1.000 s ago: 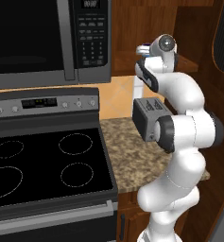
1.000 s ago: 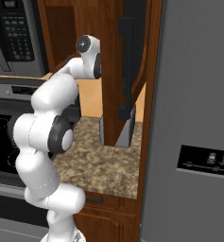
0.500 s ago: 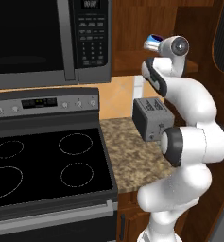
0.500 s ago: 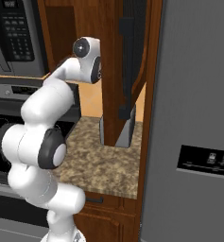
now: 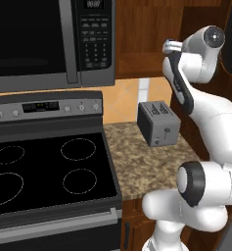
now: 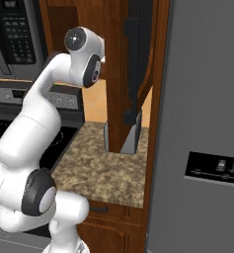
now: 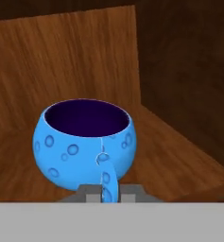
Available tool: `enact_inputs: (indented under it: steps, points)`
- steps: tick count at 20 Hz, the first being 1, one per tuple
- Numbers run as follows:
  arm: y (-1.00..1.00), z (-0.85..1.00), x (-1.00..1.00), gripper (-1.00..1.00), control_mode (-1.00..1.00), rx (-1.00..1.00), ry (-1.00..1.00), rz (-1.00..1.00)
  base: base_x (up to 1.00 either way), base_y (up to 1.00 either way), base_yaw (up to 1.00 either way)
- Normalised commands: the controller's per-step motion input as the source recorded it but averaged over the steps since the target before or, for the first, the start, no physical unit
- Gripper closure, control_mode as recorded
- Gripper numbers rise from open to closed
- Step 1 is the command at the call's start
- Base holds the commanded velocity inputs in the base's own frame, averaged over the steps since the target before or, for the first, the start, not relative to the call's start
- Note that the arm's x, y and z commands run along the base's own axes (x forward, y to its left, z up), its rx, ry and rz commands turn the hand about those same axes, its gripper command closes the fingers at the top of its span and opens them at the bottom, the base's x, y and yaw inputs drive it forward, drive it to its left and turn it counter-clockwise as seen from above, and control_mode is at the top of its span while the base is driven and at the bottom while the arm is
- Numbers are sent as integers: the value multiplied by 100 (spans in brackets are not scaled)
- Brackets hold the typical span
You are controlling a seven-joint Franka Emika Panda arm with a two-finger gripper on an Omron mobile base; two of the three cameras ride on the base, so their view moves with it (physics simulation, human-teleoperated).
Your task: Gather all objects into one cabinet and sort the glasses and bowls to opposite sides.
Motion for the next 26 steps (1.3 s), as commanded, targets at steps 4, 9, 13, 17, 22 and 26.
enact_inputs:
  steps: [4, 9, 13, 17, 22, 26]
  points:
    - [11, -71, -100, 100, -100, -22, 21, 10, 0, 0, 0]
    - [17, -39, -100, 100, -100, -7, 19, 8, 0, 0, 0]
    - [20, -4, -100, 100, -100, 0, 19, 8, 0, 0, 0]
    - [11, -28, -80, 100, -100, 0, 26, 5, 0, 0, 0]
    - [52, -50, -68, 100, -100, -1, 20, 3, 0, 0, 0]
    - [0, 0, 0, 100, 100, 0, 0, 0, -76, 81, 4]
